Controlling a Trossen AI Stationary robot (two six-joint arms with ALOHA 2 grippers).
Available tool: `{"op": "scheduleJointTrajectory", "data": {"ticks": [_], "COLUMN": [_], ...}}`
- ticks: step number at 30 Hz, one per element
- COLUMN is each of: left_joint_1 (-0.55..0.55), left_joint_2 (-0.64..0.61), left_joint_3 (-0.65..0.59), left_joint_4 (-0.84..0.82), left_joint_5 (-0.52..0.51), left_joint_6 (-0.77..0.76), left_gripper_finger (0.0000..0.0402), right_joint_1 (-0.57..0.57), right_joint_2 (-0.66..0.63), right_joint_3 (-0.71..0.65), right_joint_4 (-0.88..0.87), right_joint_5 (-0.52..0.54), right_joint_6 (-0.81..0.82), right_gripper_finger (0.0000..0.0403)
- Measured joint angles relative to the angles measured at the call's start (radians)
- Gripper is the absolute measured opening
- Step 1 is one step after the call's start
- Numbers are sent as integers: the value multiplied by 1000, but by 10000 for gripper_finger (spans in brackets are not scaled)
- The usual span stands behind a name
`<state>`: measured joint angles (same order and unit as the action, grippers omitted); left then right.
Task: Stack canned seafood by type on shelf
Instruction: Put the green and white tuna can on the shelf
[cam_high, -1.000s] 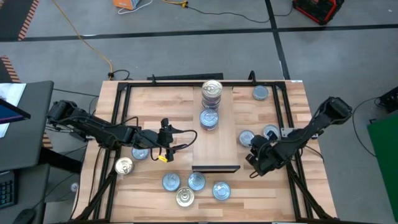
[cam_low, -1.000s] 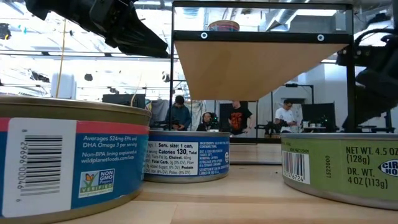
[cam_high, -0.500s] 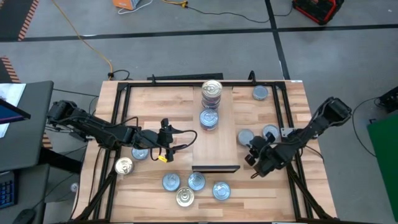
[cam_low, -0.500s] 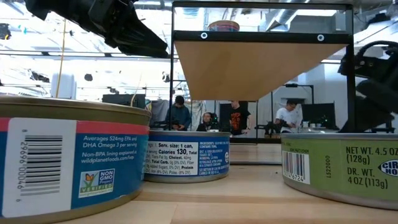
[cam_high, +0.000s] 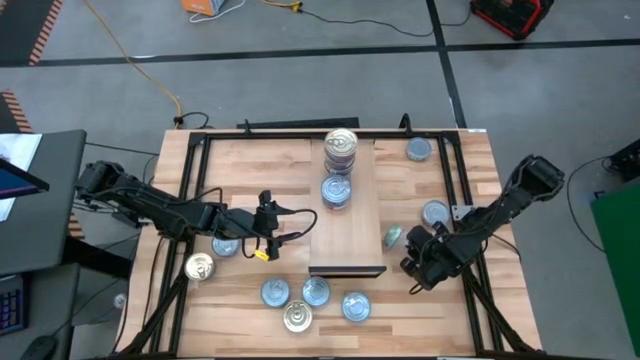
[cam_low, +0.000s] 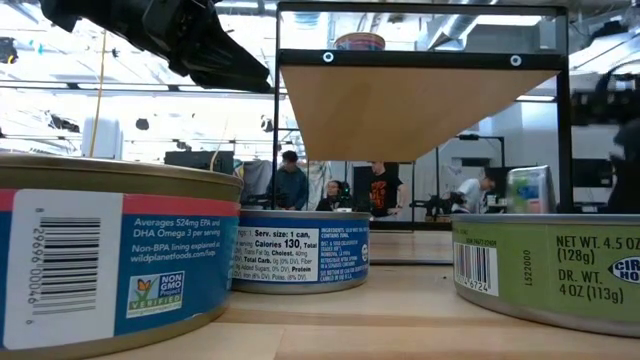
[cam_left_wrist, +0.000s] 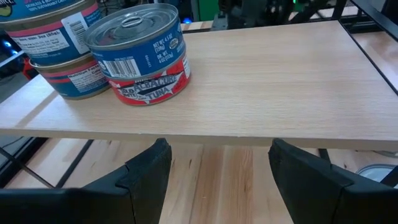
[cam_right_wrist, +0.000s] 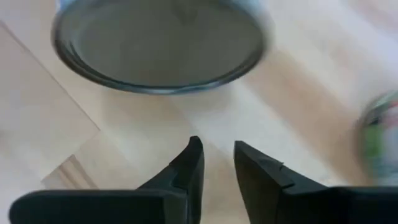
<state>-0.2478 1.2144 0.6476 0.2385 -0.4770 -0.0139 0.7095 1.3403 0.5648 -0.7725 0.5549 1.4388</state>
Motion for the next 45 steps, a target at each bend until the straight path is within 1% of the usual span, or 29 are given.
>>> {"op": "scheduleJointTrajectory", "data": {"ticks": [6,9,11,14,19,23,25,27,29,33,38,45], "left_joint_1": [0,0,0,0,0,0,0,0,0,0,0,0], "left_joint_2": [0,0,0,0,0,0,0,0,0,0,0,0], "left_joint_3": [0,0,0,0,0,0,0,0,0,0,0,0], "left_joint_4": [-1,-1,-1,-1,-1,6,3,-3,-3,-2,-9,-24], "left_joint_5": [0,1,1,2,2,2,3,3,3,3,3,4], "left_joint_6": [-1,-1,-1,-1,-2,-2,-5,-6,-7,-11,-13,-10], "left_gripper_finger": [258,258,258,258,258,258,258,258,258,258,258,258], "right_joint_1": [-6,-6,-7,-23,-79,-150,-192,-235,-278,-339,-393,-405], "right_joint_2": [-53,-78,-93,-124,-183,-209,-210,-205,-190,-158,-123,-109], "right_joint_3": [119,150,157,160,161,162,162,162,162,162,162,162], "right_joint_4": [-163,-161,-153,-133,-46,33,56,95,138,192,187,186], "right_joint_5": [11,24,25,25,8,-75,-125,-181,-233,-291,-371,-383], "right_joint_6": [-102,-242,-344,-457,-649,-807,-874,-947,-1018,-1152,-1233,-1284], "right_gripper_finger": [123,127,139,176,270,339,365,382,388,385,378,367]}}
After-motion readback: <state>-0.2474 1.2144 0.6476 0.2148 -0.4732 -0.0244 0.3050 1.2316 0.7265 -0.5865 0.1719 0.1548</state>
